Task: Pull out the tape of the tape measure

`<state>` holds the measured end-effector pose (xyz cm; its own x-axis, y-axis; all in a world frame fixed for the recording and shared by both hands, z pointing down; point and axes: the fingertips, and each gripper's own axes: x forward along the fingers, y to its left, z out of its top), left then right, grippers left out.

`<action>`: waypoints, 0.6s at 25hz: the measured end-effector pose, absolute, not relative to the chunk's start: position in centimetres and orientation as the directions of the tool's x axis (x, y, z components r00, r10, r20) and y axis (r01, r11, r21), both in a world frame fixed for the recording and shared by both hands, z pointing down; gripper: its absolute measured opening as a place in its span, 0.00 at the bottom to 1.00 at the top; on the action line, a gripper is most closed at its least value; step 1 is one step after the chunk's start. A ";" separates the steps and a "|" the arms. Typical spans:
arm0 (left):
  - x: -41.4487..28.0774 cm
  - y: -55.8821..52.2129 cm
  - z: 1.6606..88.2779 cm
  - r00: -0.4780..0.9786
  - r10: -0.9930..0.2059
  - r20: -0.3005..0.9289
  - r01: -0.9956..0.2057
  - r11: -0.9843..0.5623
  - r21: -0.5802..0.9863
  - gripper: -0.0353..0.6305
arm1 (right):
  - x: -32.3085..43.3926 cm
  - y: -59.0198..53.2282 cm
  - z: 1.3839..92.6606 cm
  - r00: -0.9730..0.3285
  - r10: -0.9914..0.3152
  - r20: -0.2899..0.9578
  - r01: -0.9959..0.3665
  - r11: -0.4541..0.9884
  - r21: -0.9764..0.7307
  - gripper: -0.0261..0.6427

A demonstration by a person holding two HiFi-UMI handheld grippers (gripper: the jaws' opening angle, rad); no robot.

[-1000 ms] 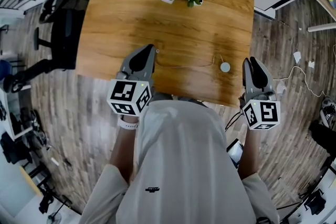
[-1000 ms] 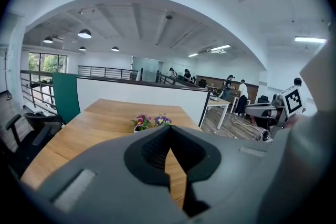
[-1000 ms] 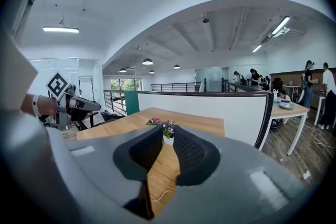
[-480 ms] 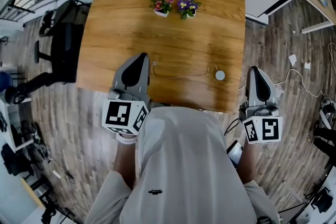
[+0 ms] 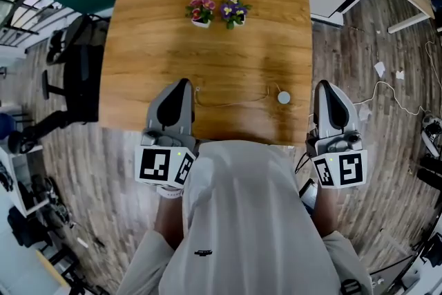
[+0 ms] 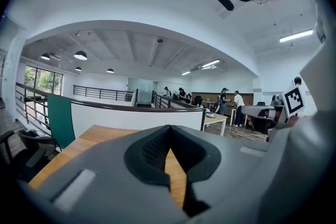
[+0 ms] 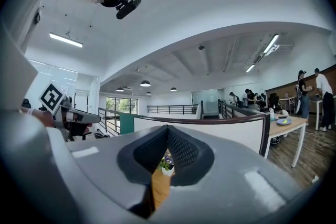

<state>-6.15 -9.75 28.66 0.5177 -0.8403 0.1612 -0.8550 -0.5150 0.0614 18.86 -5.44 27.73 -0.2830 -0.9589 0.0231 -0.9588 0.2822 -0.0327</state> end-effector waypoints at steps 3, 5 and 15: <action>-5.7 -9.7 28.7 0.525 -0.837 0.152 -0.851 -0.521 0.067 0.08 | 18.7 -5.5 27.8 -0.283 -0.959 0.025 -0.959 0.283 -0.015 0.04; -5.6 -9.5 28.8 0.522 -0.840 0.149 -0.852 -0.519 0.064 0.08 | 18.6 -5.3 28.0 -0.288 -0.957 0.029 -0.958 0.288 -0.003 0.04; -5.1 -9.4 29.1 0.533 -0.831 0.159 -0.845 -0.531 0.062 0.08 | 18.7 -5.1 28.3 -0.285 -0.957 0.057 -0.958 0.285 -0.009 0.04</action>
